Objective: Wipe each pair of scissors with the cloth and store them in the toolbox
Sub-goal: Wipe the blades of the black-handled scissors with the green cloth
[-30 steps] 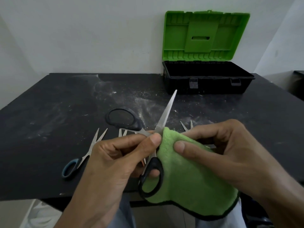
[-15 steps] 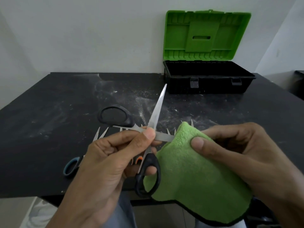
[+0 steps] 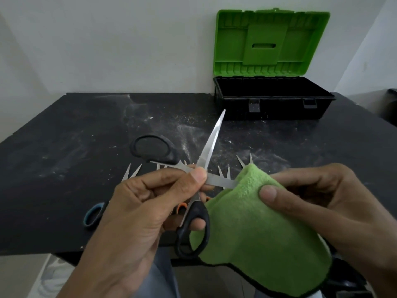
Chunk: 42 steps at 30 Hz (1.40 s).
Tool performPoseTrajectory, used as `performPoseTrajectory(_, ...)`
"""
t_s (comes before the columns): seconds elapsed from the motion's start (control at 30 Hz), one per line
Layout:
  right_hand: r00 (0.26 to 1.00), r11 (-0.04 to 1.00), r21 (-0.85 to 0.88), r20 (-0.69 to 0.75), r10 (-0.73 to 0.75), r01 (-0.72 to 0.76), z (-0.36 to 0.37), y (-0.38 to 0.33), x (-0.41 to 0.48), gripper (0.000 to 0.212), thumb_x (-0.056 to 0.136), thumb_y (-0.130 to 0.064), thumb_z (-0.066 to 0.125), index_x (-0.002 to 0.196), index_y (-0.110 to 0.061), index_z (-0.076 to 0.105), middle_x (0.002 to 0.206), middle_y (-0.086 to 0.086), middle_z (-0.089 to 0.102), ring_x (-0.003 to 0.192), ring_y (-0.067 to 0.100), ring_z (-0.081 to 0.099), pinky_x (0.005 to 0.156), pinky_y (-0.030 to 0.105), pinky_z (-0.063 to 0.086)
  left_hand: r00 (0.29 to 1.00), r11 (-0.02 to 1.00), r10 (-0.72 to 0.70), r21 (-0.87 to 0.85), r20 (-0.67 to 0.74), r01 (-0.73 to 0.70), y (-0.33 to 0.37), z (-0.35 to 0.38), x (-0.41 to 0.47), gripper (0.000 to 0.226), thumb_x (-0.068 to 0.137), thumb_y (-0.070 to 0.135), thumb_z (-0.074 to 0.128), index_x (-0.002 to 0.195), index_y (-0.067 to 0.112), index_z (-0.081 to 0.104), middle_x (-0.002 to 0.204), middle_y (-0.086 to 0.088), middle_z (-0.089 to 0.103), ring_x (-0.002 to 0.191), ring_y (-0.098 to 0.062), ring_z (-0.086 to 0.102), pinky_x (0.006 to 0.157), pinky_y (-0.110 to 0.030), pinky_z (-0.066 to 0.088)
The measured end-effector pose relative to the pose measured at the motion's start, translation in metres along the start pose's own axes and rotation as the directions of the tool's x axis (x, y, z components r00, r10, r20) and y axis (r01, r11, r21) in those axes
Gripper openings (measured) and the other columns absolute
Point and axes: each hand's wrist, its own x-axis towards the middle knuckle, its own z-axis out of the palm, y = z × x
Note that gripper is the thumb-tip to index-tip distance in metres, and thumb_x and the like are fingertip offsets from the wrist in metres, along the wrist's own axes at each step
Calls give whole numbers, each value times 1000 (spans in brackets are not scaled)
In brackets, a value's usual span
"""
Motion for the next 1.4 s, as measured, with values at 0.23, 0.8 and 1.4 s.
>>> performPoseTrajectory(0.23,997,999,-24,-62,-44,43,-12,2,-5,13,78,-21,78,85,-20,88,86,11,84,77,32,82,63,32,65,996,998,59,-7,-62,-59,9,-8,0,26,53,27,74,65,5,78,60,-6,70,41,-9,57,37,-17,46)
performPoseTrajectory(0.8,991,984,-127,67,-119,127,-6,-2,-4,18,85,-17,73,93,-23,88,87,5,83,74,25,82,61,30,65,996,996,75,44,-50,-73,6,-2,-5,28,51,28,76,64,4,77,56,-11,67,40,-10,56,38,-18,48)
performPoseTrajectory(1.4,987,962,-231,-36,-156,144,-37,-2,9,19,81,-29,73,90,-36,87,90,0,84,93,19,81,89,41,62,952,789,262,533,157,-305,15,-23,-6,6,58,34,79,64,37,80,65,7,75,42,-8,58,45,-21,51)
